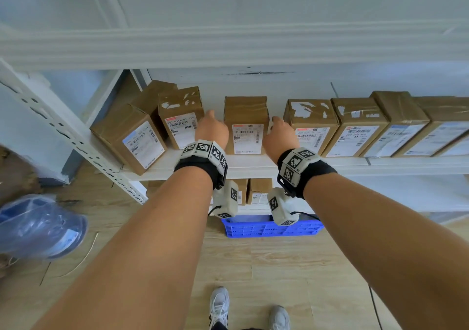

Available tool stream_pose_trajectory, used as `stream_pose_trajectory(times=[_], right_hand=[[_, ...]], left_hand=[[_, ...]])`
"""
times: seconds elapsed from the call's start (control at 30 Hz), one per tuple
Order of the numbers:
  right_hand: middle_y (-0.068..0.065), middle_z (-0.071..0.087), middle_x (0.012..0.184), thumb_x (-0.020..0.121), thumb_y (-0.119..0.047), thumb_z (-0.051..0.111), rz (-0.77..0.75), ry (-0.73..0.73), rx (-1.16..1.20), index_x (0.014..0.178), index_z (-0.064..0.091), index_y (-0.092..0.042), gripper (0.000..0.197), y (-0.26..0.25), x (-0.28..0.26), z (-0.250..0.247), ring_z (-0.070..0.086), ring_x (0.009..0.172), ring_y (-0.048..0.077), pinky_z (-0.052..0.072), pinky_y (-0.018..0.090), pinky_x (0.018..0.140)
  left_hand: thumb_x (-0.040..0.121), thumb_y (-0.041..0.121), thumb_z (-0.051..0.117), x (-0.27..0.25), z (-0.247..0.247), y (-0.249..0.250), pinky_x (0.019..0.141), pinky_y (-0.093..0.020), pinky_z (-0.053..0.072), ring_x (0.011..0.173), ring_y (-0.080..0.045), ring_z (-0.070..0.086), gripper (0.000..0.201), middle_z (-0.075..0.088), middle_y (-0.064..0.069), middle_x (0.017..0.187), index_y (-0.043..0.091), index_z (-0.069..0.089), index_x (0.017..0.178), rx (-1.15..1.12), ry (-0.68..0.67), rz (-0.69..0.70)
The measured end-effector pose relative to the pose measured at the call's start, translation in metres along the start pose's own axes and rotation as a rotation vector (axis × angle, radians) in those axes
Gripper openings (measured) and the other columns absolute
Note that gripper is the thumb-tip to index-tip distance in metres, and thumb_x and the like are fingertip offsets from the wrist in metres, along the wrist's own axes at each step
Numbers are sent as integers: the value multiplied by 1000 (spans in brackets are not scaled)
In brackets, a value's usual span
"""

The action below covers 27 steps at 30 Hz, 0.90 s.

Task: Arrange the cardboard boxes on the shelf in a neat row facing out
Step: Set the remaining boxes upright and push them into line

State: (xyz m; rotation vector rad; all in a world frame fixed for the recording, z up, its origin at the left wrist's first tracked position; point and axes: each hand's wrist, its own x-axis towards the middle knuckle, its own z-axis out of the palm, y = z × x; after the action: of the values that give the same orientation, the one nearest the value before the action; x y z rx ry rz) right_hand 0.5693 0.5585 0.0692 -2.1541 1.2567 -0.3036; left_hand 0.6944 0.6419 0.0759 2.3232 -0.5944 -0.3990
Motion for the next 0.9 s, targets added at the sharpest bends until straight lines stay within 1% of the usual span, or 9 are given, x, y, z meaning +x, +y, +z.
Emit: stream_pose_trajectory(times=[0.1, 0.2, 0.27, 0.33, 0.4, 0.47, 0.6, 0.73, 0.9], right_hand=[[13, 56, 129, 88, 4, 43, -73, 117, 72, 137, 44, -7, 50, -4, 2, -17, 59, 111, 29, 52, 35, 89], [12, 54, 133, 90, 2, 42, -191, 245, 55, 130, 55, -9, 44, 1, 7, -34, 54, 119, 27, 47, 30, 91], [11, 50, 136, 89, 1, 44, -211, 272, -43, 129, 56, -7, 42, 11, 11, -46, 46, 126, 28, 41, 32, 99], [10, 43, 143, 88, -2, 46, -156, 214, -145, 134, 50, -8, 47, 23, 13, -57, 36, 135, 28, 36, 36, 108], [9, 37, 149, 88, -7, 47, -104, 134, -209, 140, 43, -10, 52, 35, 14, -64, 30, 140, 27, 30, 39, 114], [9, 35, 149, 88, -8, 47, -107, 82, -247, 142, 42, -11, 54, 42, 15, -65, 30, 140, 27, 28, 40, 116], [6, 41, 144, 86, -4, 51, -135, 101, -243, 135, 49, -12, 50, 48, 18, -63, 36, 136, 25, 30, 39, 115], [2, 44, 139, 84, -1, 52, -161, 100, -234, 132, 53, -14, 50, 53, 18, -65, 40, 132, 23, 38, 41, 109], [1, 41, 143, 82, 6, 48, -175, 73, -232, 136, 51, -15, 58, 56, 15, -70, 38, 134, 23, 39, 42, 108]], left_hand=[[104, 22, 35, 1, -1, 12, 94, -33, 45, 122, -27, 55, 47, 38, -10, 151, 20, 32, 151, -35, 0, 103], [103, 28, 39, 1, 2, 19, 85, -27, 46, 116, -23, 56, 49, 23, -9, 158, 29, 29, 151, 42, -34, 161], [102, 32, 41, 2, 5, 22, 99, -35, 44, 136, -29, 42, 52, 13, -8, 162, 33, 26, 152, 95, -60, 149], [101, 35, 42, 2, 9, 25, 108, -39, 38, 145, -32, 26, 55, 6, -6, 163, 35, 23, 152, 110, -107, 128], [102, 36, 42, 0, 15, 27, 109, -38, 36, 145, -31, 28, 55, 10, -7, 162, 34, 22, 153, 107, -150, 129], [101, 38, 41, -3, 20, 28, 107, -37, 38, 139, -30, 38, 56, 21, -10, 159, 31, 22, 153, 78, -167, 137], [101, 40, 43, -12, 29, 36, 104, -38, 42, 132, -31, 47, 58, 26, -11, 156, 31, 21, 154, 34, -193, 130], [100, 42, 44, -21, 33, 42, 89, -32, 46, 122, -28, 55, 58, 31, -9, 153, 33, 22, 153, 36, -188, 142], [99, 41, 47, -28, 36, 48, 78, -27, 44, 108, -22, 59, 58, 34, -9, 150, 32, 25, 152, 21, -206, 159]])
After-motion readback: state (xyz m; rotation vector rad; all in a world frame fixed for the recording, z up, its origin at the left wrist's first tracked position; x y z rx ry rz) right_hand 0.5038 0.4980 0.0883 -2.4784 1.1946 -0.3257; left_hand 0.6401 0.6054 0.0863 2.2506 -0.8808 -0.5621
